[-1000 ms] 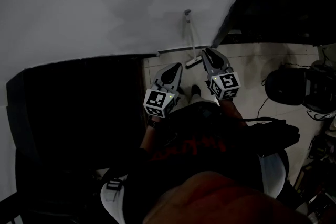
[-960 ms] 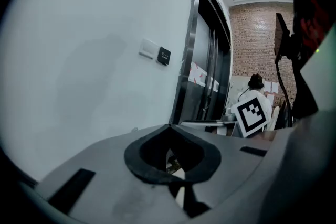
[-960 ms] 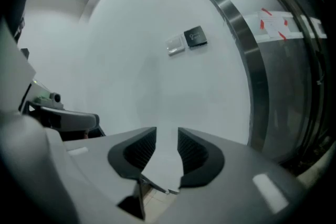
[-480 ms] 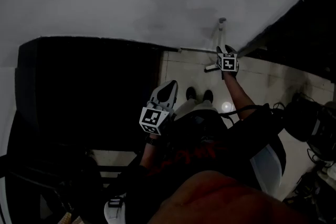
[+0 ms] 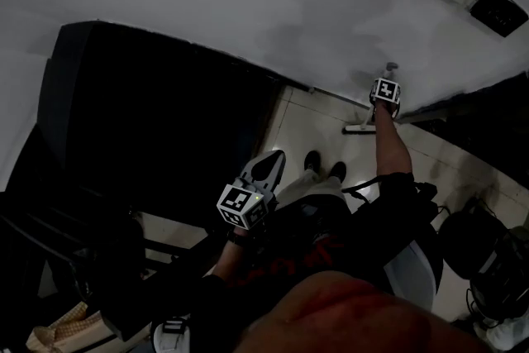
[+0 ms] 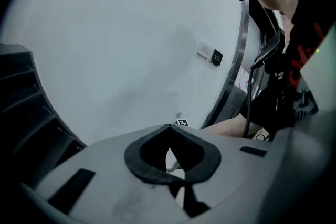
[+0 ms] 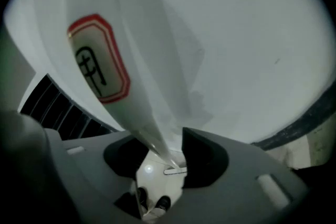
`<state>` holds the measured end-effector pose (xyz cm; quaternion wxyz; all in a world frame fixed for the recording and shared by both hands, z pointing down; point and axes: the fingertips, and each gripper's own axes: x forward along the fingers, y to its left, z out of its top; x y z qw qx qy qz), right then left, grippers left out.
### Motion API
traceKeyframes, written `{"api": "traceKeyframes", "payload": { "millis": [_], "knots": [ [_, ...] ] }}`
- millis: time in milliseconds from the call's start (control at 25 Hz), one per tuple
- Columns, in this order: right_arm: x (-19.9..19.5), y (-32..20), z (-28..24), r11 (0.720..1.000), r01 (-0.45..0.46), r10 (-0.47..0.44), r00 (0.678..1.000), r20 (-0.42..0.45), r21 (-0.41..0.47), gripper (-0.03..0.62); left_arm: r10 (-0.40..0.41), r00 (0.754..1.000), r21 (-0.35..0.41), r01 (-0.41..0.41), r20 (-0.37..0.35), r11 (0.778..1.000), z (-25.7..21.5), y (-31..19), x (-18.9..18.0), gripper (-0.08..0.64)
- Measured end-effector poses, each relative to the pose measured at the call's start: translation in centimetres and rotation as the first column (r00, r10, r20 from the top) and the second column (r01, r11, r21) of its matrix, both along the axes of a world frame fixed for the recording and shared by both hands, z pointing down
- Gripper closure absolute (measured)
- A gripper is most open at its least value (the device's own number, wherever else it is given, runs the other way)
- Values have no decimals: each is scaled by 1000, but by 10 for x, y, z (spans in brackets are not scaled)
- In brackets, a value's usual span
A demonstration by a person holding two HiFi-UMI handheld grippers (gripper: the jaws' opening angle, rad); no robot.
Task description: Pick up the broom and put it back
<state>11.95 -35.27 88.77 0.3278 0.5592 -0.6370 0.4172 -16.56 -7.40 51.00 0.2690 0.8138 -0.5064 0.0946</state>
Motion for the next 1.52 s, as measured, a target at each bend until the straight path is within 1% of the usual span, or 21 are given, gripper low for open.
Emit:
{"api": "traceKeyframes", "payload": {
  "millis": [40, 80, 200, 360, 480, 560, 600, 640, 680, 760, 880, 960, 1000, 1080, 1120, 1200, 1240, 1280, 1400, 1520],
  "knots": [
    [-1, -7, -2, 999, 27, -27, 999, -19, 25, 460, -1, 1000, -7, 1, -3, 1000, 2, -2, 0, 555],
    [-6, -9, -4, 997, 61, -59, 997, -41, 41, 503, -4, 1000, -13, 3, -8, 1000, 2, -5, -2, 555],
    [-24, 13, -14, 984, 143, -134, 987, -91, 107, 506, 11, 1000, -18, -12, -25, 1000, 4, -15, -1, 555],
    [-44, 86, -35, 957, 194, -167, 976, -138, 214, 508, 75, 996, 13, -74, -40, 997, -3, -30, 16, 555],
    [-50, 141, -72, 937, 196, -163, 978, -132, 290, 508, 134, 989, 41, -132, -58, 990, -9, -46, 32, 555],
    [-44, 158, -112, 912, 183, -153, 982, -110, 367, 509, 189, 979, 49, -185, -78, 981, -9, -59, 45, 555],
    [-46, 161, -138, 890, 192, -164, 981, -102, 413, 508, 207, 974, 49, -204, -86, 978, -7, -64, 50, 555],
    [-51, 163, -168, 862, 207, -187, 978, -90, 463, 508, 219, 971, 51, -215, -94, 975, -7, -69, 55, 555],
    [-58, 164, -201, 828, 223, -213, 974, -78, 515, 508, 230, 968, 58, -225, -100, 973, -8, -72, 60, 555],
    [-66, 167, -272, 751, 229, -246, 968, -60, 620, 508, 258, 961, 93, -249, -102, 964, -14, -80, 73, 555],
    [-79, 175, -373, 628, 192, -264, 964, -27, 754, 509, 281, 955, 148, -267, -90, 952, -31, -88, 82, 555],
    [-89, 183, -428, 549, 146, -270, 963, 10, 823, 509, 269, 960, 172, -253, -76, 952, -43, -91, 78, 555],
    [-89, 187, -452, 514, 124, -266, 964, 20, 849, 509, 262, 962, 191, -244, -75, 951, -49, -94, 78, 555],
    [-87, 194, -491, 454, 103, -263, 965, 22, 885, 509, 250, 965, 234, -227, -75, 945, -62, -101, 76, 555],
    [-89, 197, -507, 429, 100, -271, 962, 22, 898, 508, 244, 967, 251, -220, -71, 943, -66, -104, 74, 555],
    [-96, 205, -531, 388, 98, -300, 954, 25, 916, 508, 232, 971, 275, -208, -60, 939, -73, -108, 69, 555],
    [-99, 209, -537, 372, 99, -309, 951, 23, 923, 508, 223, 973, 283, -197, -64, 939, -74, -109, 66, 555],
    [-101, 213, -540, 365, 100, -313, 949, 21, 926, 508, 212, 974, 288, -182, -78, 940, -76, -110, 64, 555],
    [-102, 219, -543, 369, 95, -304, 953, 23, 924, 509, 183, 976, 272, -146, -119, 951, -75, -114, 58, 555],
    [-100, 219, -545, 381, 99, -288, 958, 16, 919, 509, 189, 973, 261, -149, -132, 954, -73, -115, 59, 555]
  ]
}}
